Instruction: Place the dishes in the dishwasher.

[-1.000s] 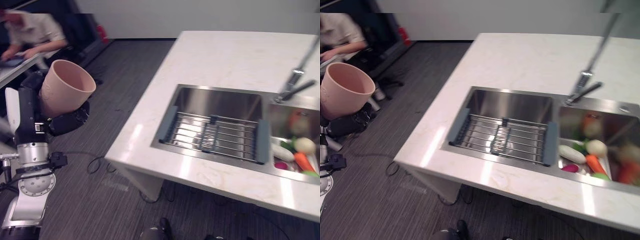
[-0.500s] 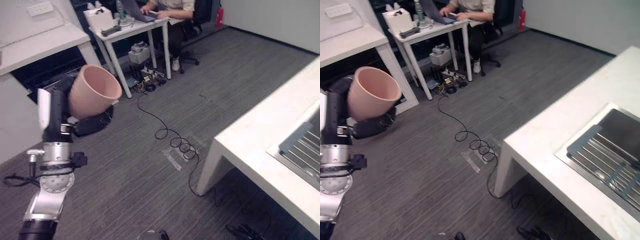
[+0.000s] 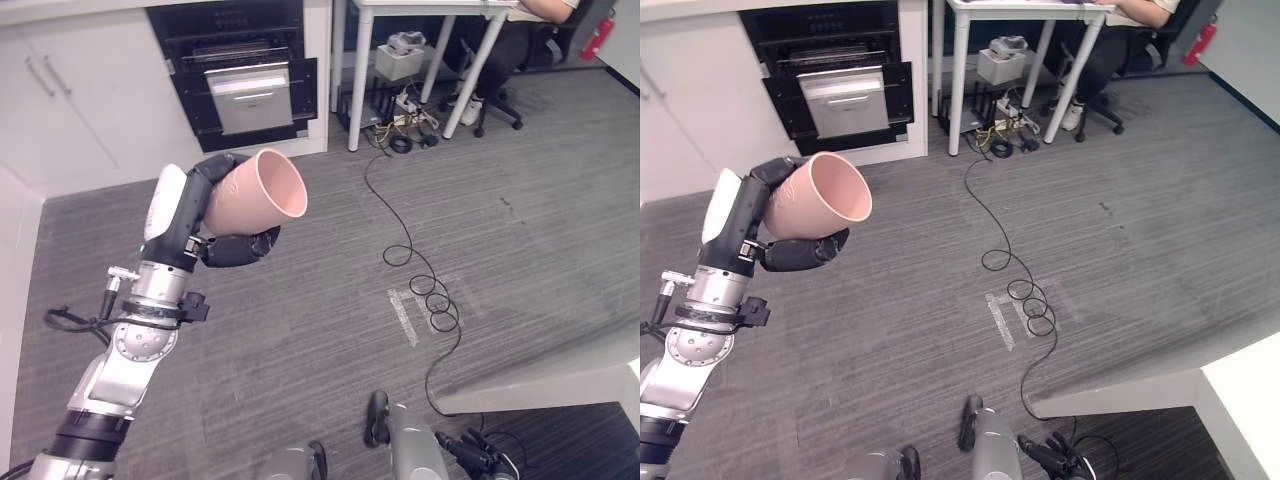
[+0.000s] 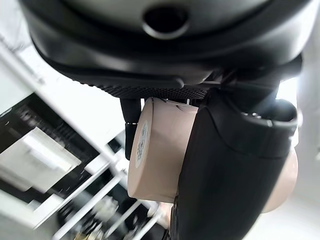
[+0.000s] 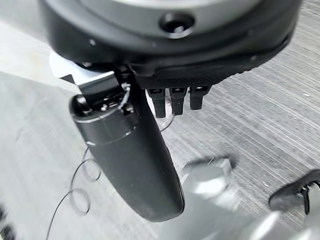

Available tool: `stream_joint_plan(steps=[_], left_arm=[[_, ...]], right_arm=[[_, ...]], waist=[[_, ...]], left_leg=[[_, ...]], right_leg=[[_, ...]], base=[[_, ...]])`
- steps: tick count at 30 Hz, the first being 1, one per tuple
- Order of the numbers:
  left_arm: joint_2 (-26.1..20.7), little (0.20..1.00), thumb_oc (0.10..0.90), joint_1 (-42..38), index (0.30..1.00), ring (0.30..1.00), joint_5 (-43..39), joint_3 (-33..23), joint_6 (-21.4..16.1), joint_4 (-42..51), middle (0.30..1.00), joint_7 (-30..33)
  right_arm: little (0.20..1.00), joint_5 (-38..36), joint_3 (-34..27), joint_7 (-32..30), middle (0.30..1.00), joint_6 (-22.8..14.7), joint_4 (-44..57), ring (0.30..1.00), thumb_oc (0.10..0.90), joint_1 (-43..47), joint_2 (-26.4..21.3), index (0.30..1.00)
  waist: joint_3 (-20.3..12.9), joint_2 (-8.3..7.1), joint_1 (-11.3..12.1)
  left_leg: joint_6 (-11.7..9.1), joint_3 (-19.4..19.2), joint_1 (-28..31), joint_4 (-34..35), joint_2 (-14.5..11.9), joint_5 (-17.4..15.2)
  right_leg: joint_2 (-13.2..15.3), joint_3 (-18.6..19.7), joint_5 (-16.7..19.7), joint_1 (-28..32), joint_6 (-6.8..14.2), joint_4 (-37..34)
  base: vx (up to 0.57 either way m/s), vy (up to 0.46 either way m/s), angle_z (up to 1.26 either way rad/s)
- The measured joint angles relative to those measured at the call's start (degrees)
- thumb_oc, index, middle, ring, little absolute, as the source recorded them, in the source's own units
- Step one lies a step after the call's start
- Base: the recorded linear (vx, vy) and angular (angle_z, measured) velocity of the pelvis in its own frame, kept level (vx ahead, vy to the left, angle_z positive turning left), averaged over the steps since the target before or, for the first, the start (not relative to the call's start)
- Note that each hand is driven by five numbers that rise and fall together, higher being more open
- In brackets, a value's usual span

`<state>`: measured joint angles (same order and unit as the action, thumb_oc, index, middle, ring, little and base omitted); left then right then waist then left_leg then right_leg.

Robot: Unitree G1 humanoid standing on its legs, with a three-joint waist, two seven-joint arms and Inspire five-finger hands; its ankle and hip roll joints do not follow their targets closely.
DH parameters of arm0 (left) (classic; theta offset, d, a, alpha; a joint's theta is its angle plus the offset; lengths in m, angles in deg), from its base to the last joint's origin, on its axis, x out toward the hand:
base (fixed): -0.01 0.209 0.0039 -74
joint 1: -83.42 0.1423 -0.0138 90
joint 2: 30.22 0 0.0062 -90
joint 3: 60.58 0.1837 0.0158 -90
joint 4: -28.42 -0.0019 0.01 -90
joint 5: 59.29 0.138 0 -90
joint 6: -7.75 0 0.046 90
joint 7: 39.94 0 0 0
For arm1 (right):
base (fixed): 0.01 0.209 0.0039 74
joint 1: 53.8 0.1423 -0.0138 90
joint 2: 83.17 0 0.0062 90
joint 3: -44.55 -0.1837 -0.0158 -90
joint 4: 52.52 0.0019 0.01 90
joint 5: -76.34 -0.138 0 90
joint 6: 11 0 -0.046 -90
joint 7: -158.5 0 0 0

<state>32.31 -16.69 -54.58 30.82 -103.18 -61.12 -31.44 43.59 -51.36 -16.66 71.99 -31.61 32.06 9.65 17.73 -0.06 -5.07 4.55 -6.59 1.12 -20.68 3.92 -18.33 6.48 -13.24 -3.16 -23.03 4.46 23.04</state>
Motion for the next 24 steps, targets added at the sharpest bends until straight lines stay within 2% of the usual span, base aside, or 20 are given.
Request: stream_joint_plan(steps=[2,3,4,6,7,8,9,10,11,13,14,15,16,18,19,20,21,22,23,24], left_arm=[[0.0,0.3,0.4,-0.5,0.3,0.3,0.0,0.9,0.0,0.3,0.3,-0.4],[0.2,0.3,0.4,-0.4,0.3,0.3,-0.1,1.2,0.0,0.6,0.3,-0.4],[0.3,0.3,0.4,-0.3,0.3,0.3,-0.1,1.1,0.0,0.8,0.3,-0.4],[0.2,0.3,0.4,-0.4,0.3,0.3,-0.1,1.1,0.0,1.3,0.3,-0.4],[0.0,0.3,0.4,-0.5,0.3,0.3,-0.3,1.1,0.0,2.0,0.3,-0.3],[0.1,0.3,0.4,-0.5,0.3,0.3,-1.4,1.1,-0.2,3.0,0.3,-0.3],[-0.4,0.3,0.4,-0.6,0.3,0.3,-2.2,1.0,-0.2,3.2,0.3,-0.3],[-0.5,0.3,0.4,-2.3,0.3,0.3,-3.2,0.9,-0.2,3.5,0.3,-0.8],[-0.7,0.3,0.4,-2.7,0.3,0.3,-4.2,0.9,-0.2,3.5,0.3,-1.0],[-1.1,0.3,0.4,-4.0,0.3,0.3,-6.2,0.8,-0.2,3.2,0.3,-1.7],[-1.3,0.3,0.4,-4.9,0.3,0.3,-6.8,0.7,-0.4,2.0,0.3,-1.7],[-1.4,0.3,0.4,-5.0,0.3,0.3,-6.8,0.7,-0.4,1.7,0.3,-1.7],[-1.2,0.3,0.4,-4.9,0.3,0.3,-6.8,0.8,-0.8,1.6,0.3,-1.6],[-0.2,0.3,0.4,-4.3,0.3,0.3,-6.7,1.0,-2.8,1.6,0.3,-1.7],[0.1,0.3,0.4,-3.3,0.3,0.3,-6.5,1.1,-3.4,1.0,0.3,-1.6],[1.4,0.3,0.4,-1.1,0.3,0.3,-6.1,0.7,-4.3,0.5,0.3,-1.6],[1.8,0.3,0.4,0.4,0.3,0.3,-6.1,0.7,-4.2,0.5,0.3,-1.6],[1.8,0.3,0.4,2.2,0.3,0.3,-5.9,0.5,-4.3,0.4,0.3,-1.6],[1.9,0.3,0.4,4.4,0.3,0.3,-5.1,-0.4,-4.8,0.4,0.3,-1.6],[1.9,0.3,0.4,8.3,0.3,0.3,-4.2,-2.3,-5.2,0.7,0.3,-1.6]], right_arm=[[0.9,0.0,0.1,0.6,0.9,0.9,-1.9,0.9,0.8,-1.5,0.2,0.9],[0.9,-0.3,0.1,1.1,0.9,1.2,-3.2,0.9,0.8,-3.1,0.3,0.9],[0.9,-0.3,0.2,1.0,0.9,1.2,-3.2,0.9,0.8,-3.8,0.3,0.9],[0.9,-0.3,0.2,1.1,0.9,1.2,-2.9,0.9,0.8,-4.6,0.3,0.9],[0.9,-0.1,0.9,1.1,0.9,0.9,-2.2,0.9,0.8,-4.6,0.0,0.9],[0.9,0.1,1.4,1.2,0.9,-0.3,-1.1,0.9,0.8,-3.8,-1.1,0.9],[0.9,0.1,1.4,1.5,0.9,-0.5,-0.7,0.9,0.8,-3.3,-1.3,0.9],[0.9,0.0,1.4,2.8,0.9,-1.7,-1.6,0.9,0.8,-1.2,-2.2,0.9],[0.9,0.0,1.4,3.0,0.9,-2.0,-2.0,0.9,0.8,-0.5,-2.4,0.9],[0.9,0.0,1.4,3.6,0.9,-2.9,-2.5,0.9,0.8,1.0,-2.9,0.9],[0.9,0.0,1.9,4.0,0.9,-3.1,-2.4,0.9,0.8,2.1,-3.7,0.9],[0.9,0.0,2.1,4.2,0.9,-3.1,-2.1,0.9,0.8,2.3,-4.0,0.9],[0.9,0.0,3.1,4.1,0.9,-2.9,-1.4,0.9,0.8,2.9,-4.2,0.9],[0.9,0.0,3.4,3.5,0.9,-1.2,-2.1,0.9,0.8,4.1,-5.5,0.9],[0.9,0.1,3.7,3.2,0.9,-0.7,-3.4,0.9,0.8,5.0,-5.4,0.9],[0.9,0.1,3.8,3.1,0.9,0.4,-4.9,0.9,0.8,5.3,-5.3,0.9],[0.9,0.1,3.9,3.2,0.9,1.0,-5.1,0.9,0.8,4.3,-5.4,0.9],[0.9,0.3,3.9,3.1,0.9,1.0,-4.9,0.9,0.8,3.1,-5.3,0.9],[0.9,0.9,3.9,2.9,0.9,0.9,-4.8,0.9,0.8,1.8,-5.1,0.9],[0.9,1.1,4.5,2.8,0.9,0.9,-4.8,0.9,0.8,-1.4,-5.8,0.9]], waist=[[-0.2,1.27,-1.0],[-0.5,2.94,-1.3],[-0.9,3.72,-1.1],[-1.3,3.98,-1.3],[-1.7,3.36,-1.0],[-2.5,2.99,-0.3],[-2.6,2.66,-0.2],[-2.5,1.57,1.2],[-2.5,1.23,2.0],[-2.5,0.31,3.3],[-2.5,0.05,3.6],[-2.5,0.02,3.6],[-2.6,-0.03,3.6],[-2.5,3.45,4.2],[-2.4,3.92,4.9],[-2.2,4.66,6.6],[-2.3,5.23,7.6],[-2.3,4.72,8.4],[-2.5,4.78,8.6],[-4.2,5.65,8.7]], left_leg=[[-0.5,1.0,3.5,2.7,0.3,-0.3],[-1.4,1.6,7.7,5.6,-0.2,-0.7],[-2.2,1.3,9.4,6.7,-0.8,-0.5],[-5.5,0.2,12.0,7.7,-1.0,1.5],[-9.0,-1.2,12.8,7.5,-0.5,4.0],[-9.9,-2.6,10.8,1.6,0.0,7.3],[-10.2,-2.7,9.5,-1.4,0.1,8.0],[-10.8,-3.3,0.7,-17.9,-0.8,11.3],[-9.7,-3.7,-1.8,-20.2,-1.2,9.8],[-8.5,-4.4,-6.9,-16.4,-2.6,8.7],[-7.6,-4.6,-8.6,-5.1,-3.6,9.5],[-7.0,-4.6,-9.2,-1.2,-3.9,10.4],[-7.8,-3.9,-10.8,3.7,-3.8,12.0],[-9.3,-0.8,-15.8,10.9,-4.8,16.6],[-11.5,0.9,-19.0,9.8,-5.6,18.1],[-12.0,2.3,-20.4,10.6,-6.1,18.5],[-11.8,2.1,-20.9,10.4,-6.5,18.5],[-11.7,1.6,-22.9,8.6,-7.4,18.4],[-10.5,-1.3,-24.6,6.4,-8.6,17.7],[-7.9,-4.6,-22.5,4.5,-9.6,11.5]], right_leg=[[-2.1,-0.1,1.3,3.9,-1.7,-3.7],[-3.7,0.2,4.4,8.1,-6.1,-6.1],[-3.9,-0.6,4.6,9.0,-7.7,-5.7],[-3.6,-1.2,2.7,10.9,-8.5,-4.2],[-2.6,-1.3,0.9,11.4,-9.1,-2.8],[-1.8,-0.6,-0.9,13.2,-9.3,-3.1],[-1.4,-0.3,-1.6,13.6,-9.4,-3.0],[-0.6,1.1,-3.9,15.0,-9.8,-3.8],[-0.5,1.5,-4.0,15.6,-9.9,-4.5],[-0.1,1.0,-3.3,18.6,-9.3,-6.2],[0.0,1.2,-5.0,20.9,-8.6,-6.8],[0.0,1.2,-5.9,21.8,-8.3,-6.5],[-0.3,1.9,-8.2,22.8,-8.3,-6.5],[-2.5,2.9,-9.2,23.9,-7.6,-5.8],[-4.2,5.0,-11.2,25.2,-8.5,-6.0],[-5.0,7.2,-12.6,27.1,-8.4,-5.9],[-4.9,7.9,-12.3,28.0,-7.5,-5.7],[-4.9,8.3,-13.5,29.2,-6.7,-5.9],[-4.5,8.6,-14.4,31.1,-5.4,-6.0],[-4.7,10.6,-18.2,34.6,-1.5,-5.7]], base=[[0.34,-0.143,0.45],[0.31,-0.103,0.26],[0.32,-0.12,0.18],[0.21,-0.089,0.09],[0.22,-0.158,-0.01],[0.2,-0.173,-0.06],[0.28,-0.186,-0.08],[0.2,-0.033,-0.1],[0.24,0.038,-0.17],[0.27,0.101,-0.15],[0.35,0.159,-0.09],[0.38,0.168,-0.05],[0.27,0.109,0.03],[0.51,0.143,-0.09],[0.58,0.167,-0.46],[0.32,0.119,-0.63],[0.34,0.134,-0.82],[0.22,0.097,-0.63],[0.34,0.181,-0.66],[0.41,0.236,-0.34]])
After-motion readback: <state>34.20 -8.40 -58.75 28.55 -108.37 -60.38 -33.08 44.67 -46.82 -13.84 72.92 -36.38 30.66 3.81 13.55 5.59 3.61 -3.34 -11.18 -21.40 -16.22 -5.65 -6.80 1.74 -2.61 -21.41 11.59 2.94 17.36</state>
